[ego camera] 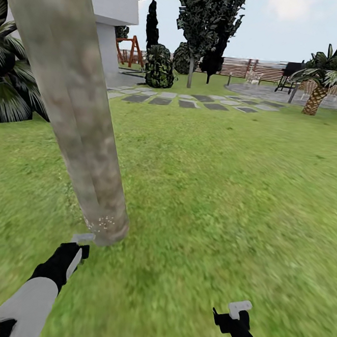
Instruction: In the garden, pick up the pesticide atomizer on the floor and spray pesticide onto both trees until each tree trunk is fully covered.
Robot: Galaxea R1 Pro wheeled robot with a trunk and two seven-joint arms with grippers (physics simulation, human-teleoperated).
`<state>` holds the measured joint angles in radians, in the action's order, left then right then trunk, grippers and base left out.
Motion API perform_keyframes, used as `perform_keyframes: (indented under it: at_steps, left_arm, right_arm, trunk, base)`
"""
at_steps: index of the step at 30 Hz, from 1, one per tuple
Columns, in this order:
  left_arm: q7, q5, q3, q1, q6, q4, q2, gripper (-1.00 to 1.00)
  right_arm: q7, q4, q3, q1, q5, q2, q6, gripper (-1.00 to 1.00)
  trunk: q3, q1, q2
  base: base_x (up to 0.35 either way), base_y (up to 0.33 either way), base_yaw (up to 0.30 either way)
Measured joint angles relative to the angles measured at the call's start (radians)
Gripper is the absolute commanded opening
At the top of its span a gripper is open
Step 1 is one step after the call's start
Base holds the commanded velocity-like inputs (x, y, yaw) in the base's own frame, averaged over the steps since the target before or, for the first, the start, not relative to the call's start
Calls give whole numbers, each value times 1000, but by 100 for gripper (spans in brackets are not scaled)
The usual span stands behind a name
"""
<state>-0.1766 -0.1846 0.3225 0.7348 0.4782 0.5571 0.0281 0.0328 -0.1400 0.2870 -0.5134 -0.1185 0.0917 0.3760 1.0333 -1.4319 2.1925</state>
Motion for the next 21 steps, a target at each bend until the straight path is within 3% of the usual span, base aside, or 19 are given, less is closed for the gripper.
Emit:
perform_keyframes:
  at_steps: [4,6,7,8,10,12,15,16,18,19,20,21]
  left_arm:
    - [1,-5,-56,26,21,3,-13,-100]
    - [2,-14,-67,48,31,2,4,-100]
    - [3,-17,-68,50,36,2,16,-100]
    - [3,-15,-68,53,44,1,52,-100]
    - [5,-15,-69,54,50,2,99,-100]
    - [6,-1,-72,54,49,1,91,-100]
    - [5,0,-99,67,50,3,27,-100]
    - [5,-8,-100,73,52,2,27,-100]
    - [5,-11,-101,81,54,2,44,-100]
    - [5,-14,-100,83,56,2,69,-100]
    - [7,-10,-98,84,62,2,109,-100]
    - [18,-4,-100,83,63,2,121,-100]
  right_arm:
    - [0,0,0,0,0,0,-1,100]
    - [0,0,0,0,0,0,-1,100]
    - [0,0,0,0,0,0,0,100]
    - [0,0,0,0,0,0,-1,100]
    - [0,0,0,0,0,0,0,100]
    - [0,0,0,0,0,0,0,100]
    - [0,0,0,0,0,0,0,100]
    - [0,0,0,0,0,0,0,100]
    - [0,0,0,0,0,0,0,100]
    - [0,0,0,0,0,0,0,100]
    - [0,0,0,0,0,0,0,100]
    - [0,0,0,0,0,0,0,100]
  trunk:
    - [0,0,0]
    - [0,0,0]
    - [0,0,0]
    - [0,0,0]
    - [0,0,0]
    - [0,0,0]
    - [0,0,0]
    - [0,0,0]
    - [0,0,0]
    - [0,0,0]
    - [0,0,0]
    - [0,0,0]
  base:
    - [0,0,0]
    - [0,0,0]
    - [0,0,0]
    - [0,0,0]
    - [0,0,0]
    - [0,0,0]
    - [0,0,0]
    - [0,0,0]
    - [0,0,0]
    - [0,0,0]
    - [0,0,0]
    - [0,0,0]
